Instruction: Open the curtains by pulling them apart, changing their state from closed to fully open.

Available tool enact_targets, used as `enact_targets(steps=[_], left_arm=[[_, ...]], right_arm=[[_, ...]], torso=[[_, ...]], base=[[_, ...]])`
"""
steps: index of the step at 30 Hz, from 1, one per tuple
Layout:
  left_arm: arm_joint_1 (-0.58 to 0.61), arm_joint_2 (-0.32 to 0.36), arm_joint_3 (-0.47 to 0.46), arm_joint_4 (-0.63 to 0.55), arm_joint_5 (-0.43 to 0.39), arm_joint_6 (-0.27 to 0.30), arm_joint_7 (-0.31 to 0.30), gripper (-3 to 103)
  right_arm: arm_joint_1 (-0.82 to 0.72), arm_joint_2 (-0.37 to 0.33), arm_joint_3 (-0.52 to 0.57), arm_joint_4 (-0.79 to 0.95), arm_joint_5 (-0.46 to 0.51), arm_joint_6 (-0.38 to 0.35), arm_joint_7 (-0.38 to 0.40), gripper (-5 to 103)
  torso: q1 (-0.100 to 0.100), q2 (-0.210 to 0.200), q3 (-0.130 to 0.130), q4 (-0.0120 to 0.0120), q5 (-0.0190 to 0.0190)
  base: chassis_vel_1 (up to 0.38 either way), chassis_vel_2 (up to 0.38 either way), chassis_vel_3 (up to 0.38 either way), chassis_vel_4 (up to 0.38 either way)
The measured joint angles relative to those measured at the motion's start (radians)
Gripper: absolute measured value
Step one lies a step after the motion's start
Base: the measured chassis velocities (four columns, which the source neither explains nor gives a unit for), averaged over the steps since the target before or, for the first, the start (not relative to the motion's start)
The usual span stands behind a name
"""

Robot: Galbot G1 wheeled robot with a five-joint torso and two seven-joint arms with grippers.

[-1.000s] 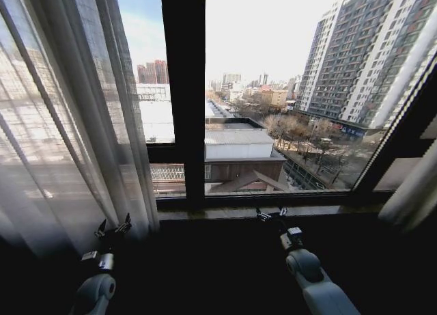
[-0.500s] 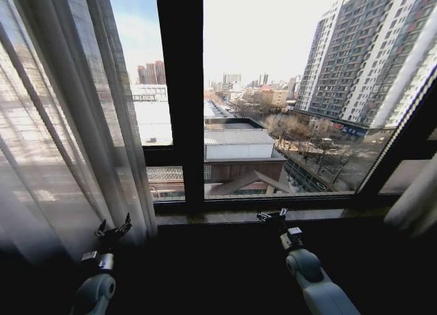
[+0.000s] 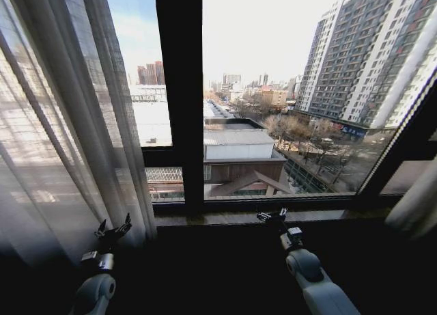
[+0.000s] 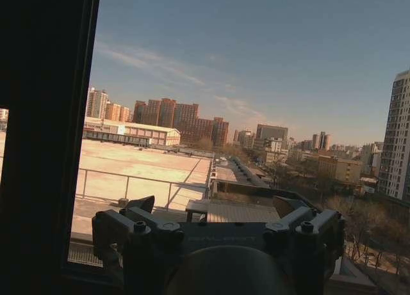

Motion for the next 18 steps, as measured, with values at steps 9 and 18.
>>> enact_targets(steps=[9, 18], left_arm=[[0.0, 0.0, 0.0, 0.0, 0.0, 0.0, 0.0, 100], [0.0, 0.0, 0.0, 0.0, 0.0, 0.0, 0.0, 100]], right_arm=[[0.0, 0.0, 0.0, 0.0, 0.0, 0.0, 0.0, 100], [0.0, 0.0, 0.0, 0.0, 0.0, 0.0, 0.0, 100]], torso=[[0.0, 0.0, 0.0, 0.0, 0.0], [0.0, 0.0, 0.0, 0.0, 0.0]], base=[[0.0, 0.0, 0.0, 0.0], [0.0, 0.0, 0.0, 0.0]])
